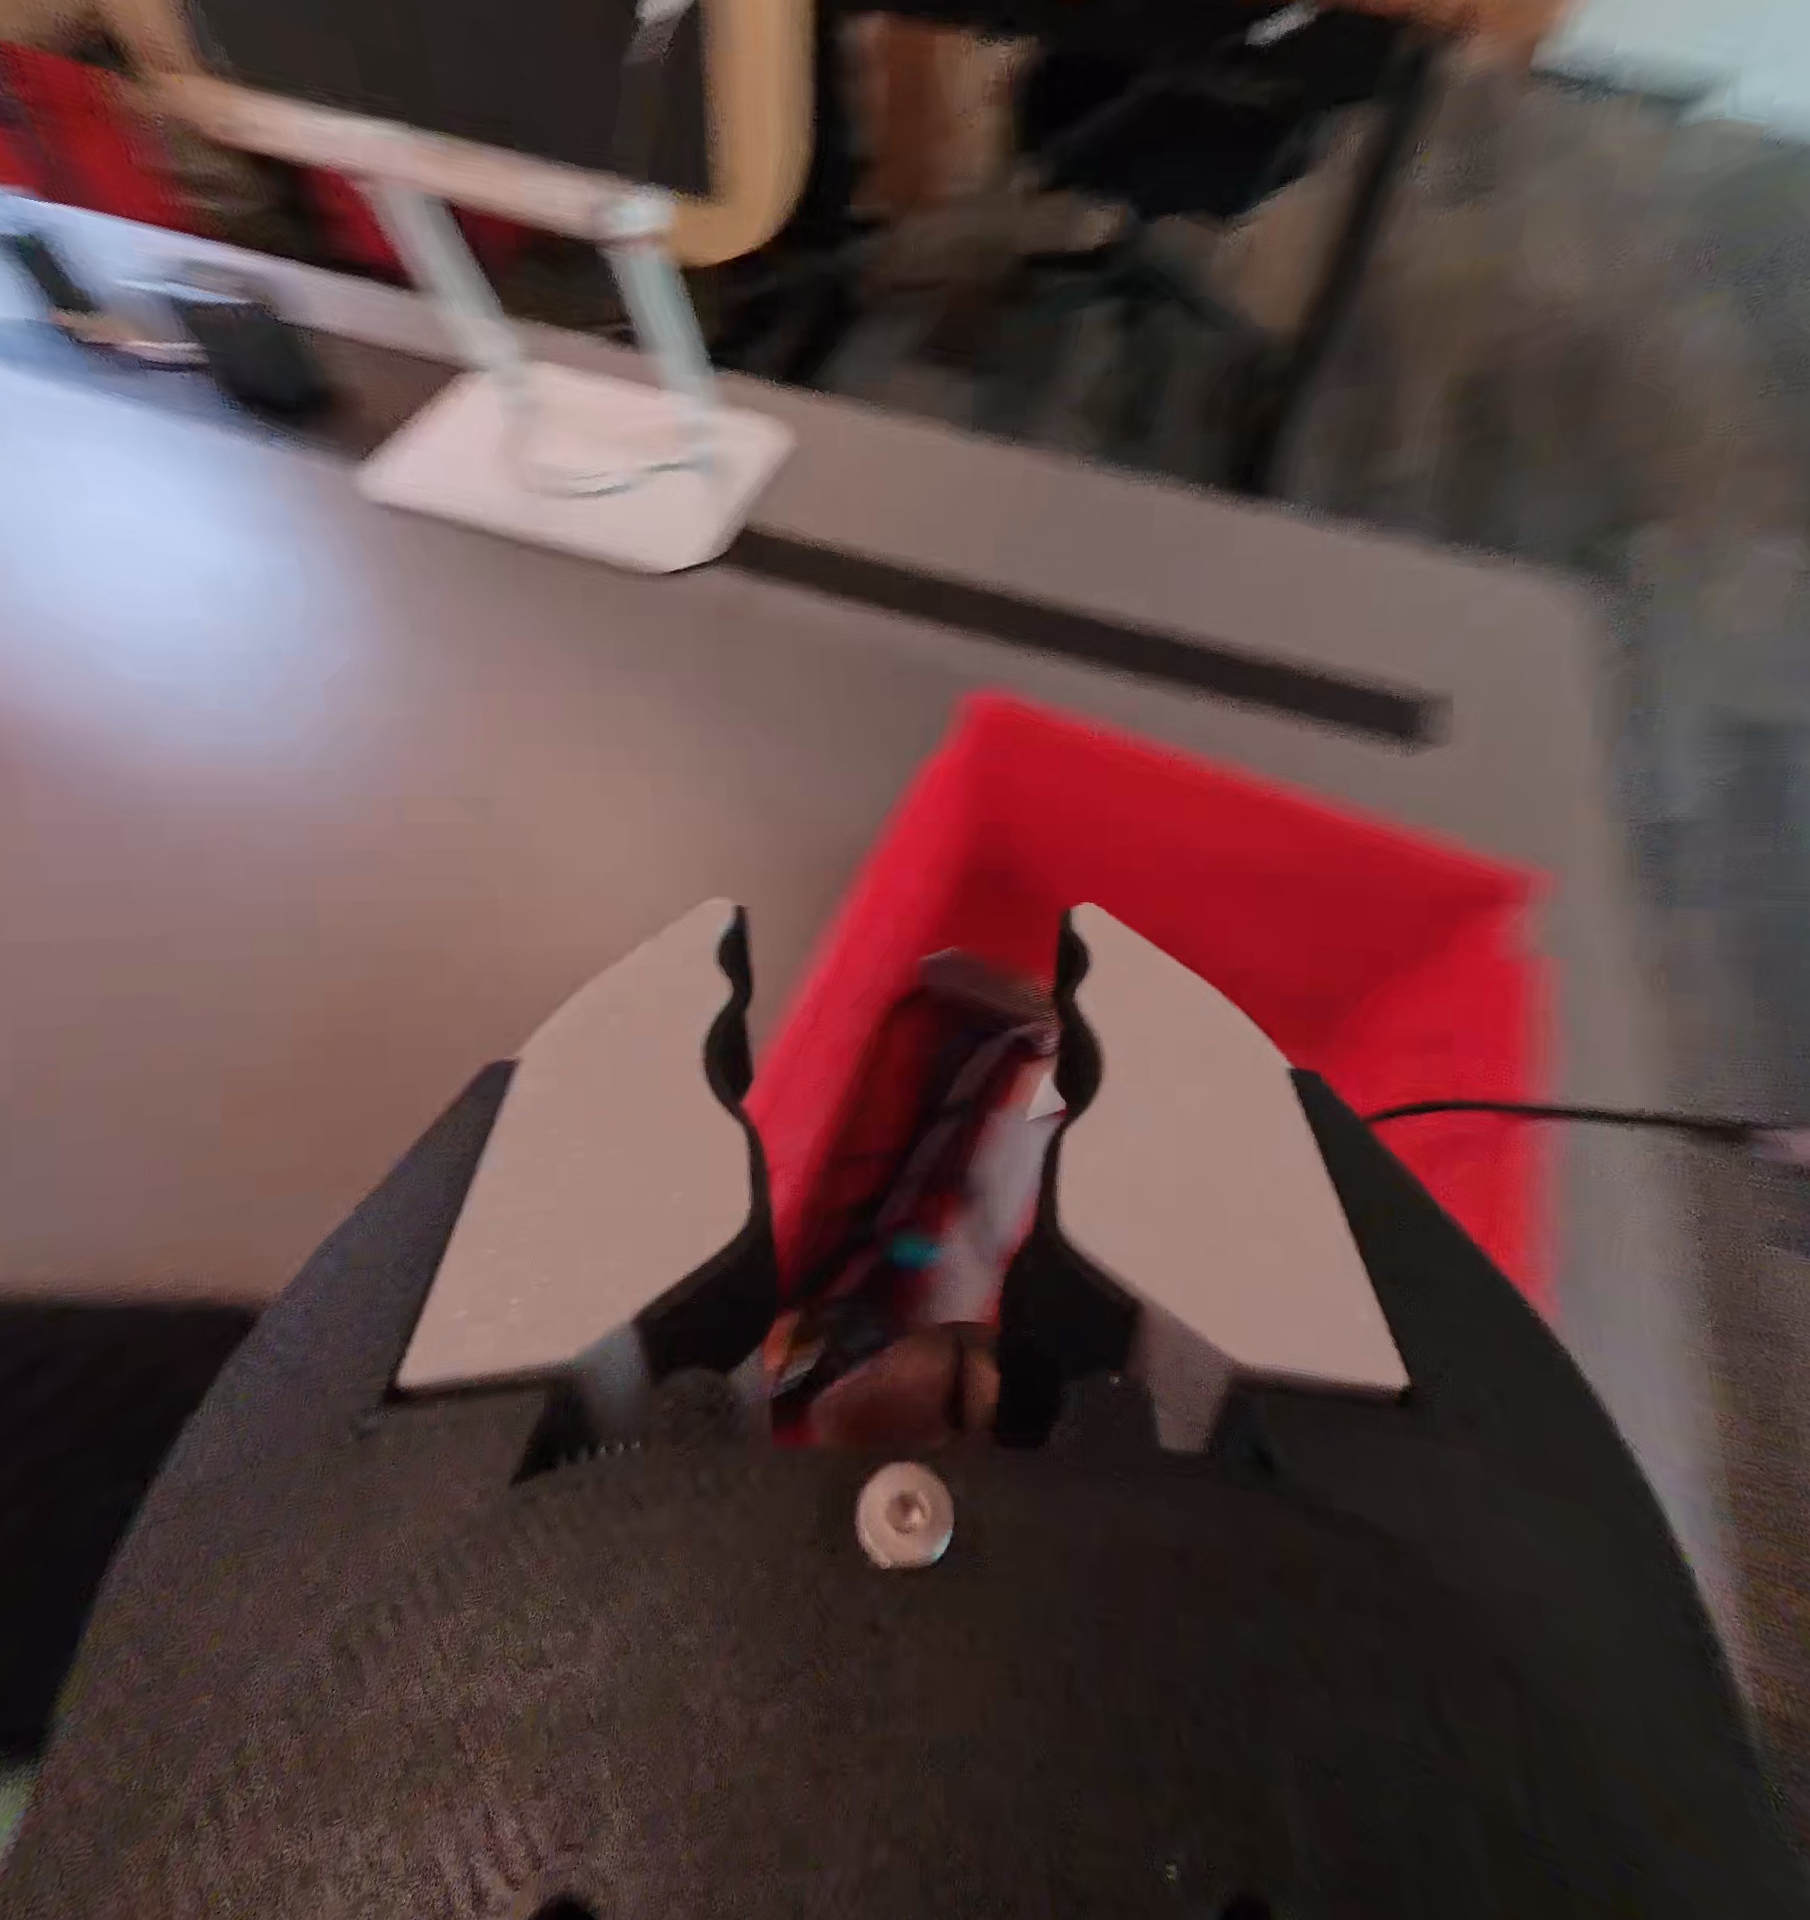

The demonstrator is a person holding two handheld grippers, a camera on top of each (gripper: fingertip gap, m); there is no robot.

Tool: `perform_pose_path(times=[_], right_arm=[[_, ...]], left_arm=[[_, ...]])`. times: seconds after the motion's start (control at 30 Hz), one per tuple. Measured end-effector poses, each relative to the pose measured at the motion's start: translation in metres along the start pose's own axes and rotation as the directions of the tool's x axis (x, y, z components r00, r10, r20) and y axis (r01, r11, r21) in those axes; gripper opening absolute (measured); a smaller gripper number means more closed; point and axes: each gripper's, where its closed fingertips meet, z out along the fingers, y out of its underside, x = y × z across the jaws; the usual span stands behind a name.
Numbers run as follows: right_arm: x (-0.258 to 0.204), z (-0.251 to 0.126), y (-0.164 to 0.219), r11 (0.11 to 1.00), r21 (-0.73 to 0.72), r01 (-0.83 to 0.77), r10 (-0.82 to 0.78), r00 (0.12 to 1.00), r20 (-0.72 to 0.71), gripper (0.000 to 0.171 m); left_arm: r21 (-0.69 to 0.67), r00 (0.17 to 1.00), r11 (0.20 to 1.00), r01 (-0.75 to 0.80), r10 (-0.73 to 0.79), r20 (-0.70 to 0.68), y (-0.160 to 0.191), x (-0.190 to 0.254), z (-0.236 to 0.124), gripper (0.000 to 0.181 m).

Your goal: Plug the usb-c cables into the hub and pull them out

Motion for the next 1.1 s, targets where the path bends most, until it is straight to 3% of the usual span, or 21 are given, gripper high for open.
perform_pose_path(times=[0.07,0.13,0.2,0.27,0.33,0.37,0.4,0.53,0.63,0.77,0.87,0.93,1.0,1.07,1.1], right_arm=[[-0.042,-0.003,0.040,0.995,-0.089,-0.042,0.055,0.988,0.145,0.069],[-0.060,-0.004,0.082,0.983,-0.181,0.023,-0.008,0.996,0.084,0.079],[-0.066,-0.006,0.116,0.959,-0.276,0.071,-0.087,0.995,-0.047,0.078],[-0.064,-0.005,0.136,0.940,-0.328,0.096,-0.161,0.971,-0.177,0.064],[-0.064,0.003,0.147,0.920,-0.361,0.155,-0.246,0.943,-0.223,0.029],[-0.063,0.009,0.149,0.916,-0.357,0.183,-0.279,0.930,-0.240,0.010],[-0.062,0.014,0.146,0.920,-0.336,0.200,-0.294,0.921,-0.254,0.008],[-0.085,0.036,0.132,0.949,-0.250,0.192,-0.240,0.954,-0.177,0.014],[-0.101,0.046,0.126,0.926,-0.285,0.248,-0.310,0.930,-0.198,0.015],[-0.138,0.063,0.116,0.928,-0.273,0.253,-0.303,0.940,-0.157,0.017],[-0.172,0.076,0.107,0.924,-0.266,0.275,-0.317,0.940,-0.129,0.017],[-0.198,0.086,0.101,0.919,-0.261,0.296,-0.331,0.938,-0.104,0.018],[-0.227,0.095,0.095,0.915,-0.246,0.320,-0.344,0.937,-0.063,0.019],[-0.260,0.105,0.089,0.914,-0.218,0.342,-0.352,0.936,-0.007,0.022],[-0.277,0.109,0.086,0.912,-0.204,0.355,-0.358,0.933,0.022,0.023]], left_arm=[[-0.007,1.000,1.000,-0.002,0.002,-0.001,0.001,0.000,0.001,0.028],[-0.012,1.000,1.000,-0.002,0.003,0.000,0.002,0.000,0.001,0.028],[-0.017,1.000,1.000,-0.003,0.003,0.004,0.003,0.000,0.001,0.028],[-0.018,1.000,1.000,-0.004,0.004,0.007,0.003,0.000,0.002,0.028],[-0.019,1.000,1.000,-0.007,0.007,0.007,0.003,0.000,0.002,0.028],[-0.022,1.000,1.000,-0.011,0.011,0.005,0.003,0.001,0.002,0.028],[-0.026,1.000,0.999,-0.019,0.019,0.004,0.004,0.002,0.002,0.028],[-0.033,0.998,0.998,-0.055,0.055,0.012,0.003,0.003,0.002,0.029],[-0.010,0.998,0.998,-0.060,0.060,0.033,-0.004,0.002,0.000,0.030],[0.038,0.992,0.995,-0.091,0.087,0.094,-0.034,0.005,-0.016,0.033],[-0.003,0.969,0.984,-0.176,0.173,0.176,-0.069,0.005,-0.042,0.035],[-0.058,0.927,0.971,-0.232,0.239,0.289,-0.096,-0.002,-0.071,0.038],[-0.106,0.832,0.951,-0.290,0.305,0.463,-0.125,-0.016,-0.116,0.040],[-0.174,0.642,0.933,-0.315,0.344,0.685,-0.150,-0.039,-0.181,0.043],[-0.225,0.499,0.924,-0.310,0.359,0.788,-0.159,-0.052,-0.222,0.045]])
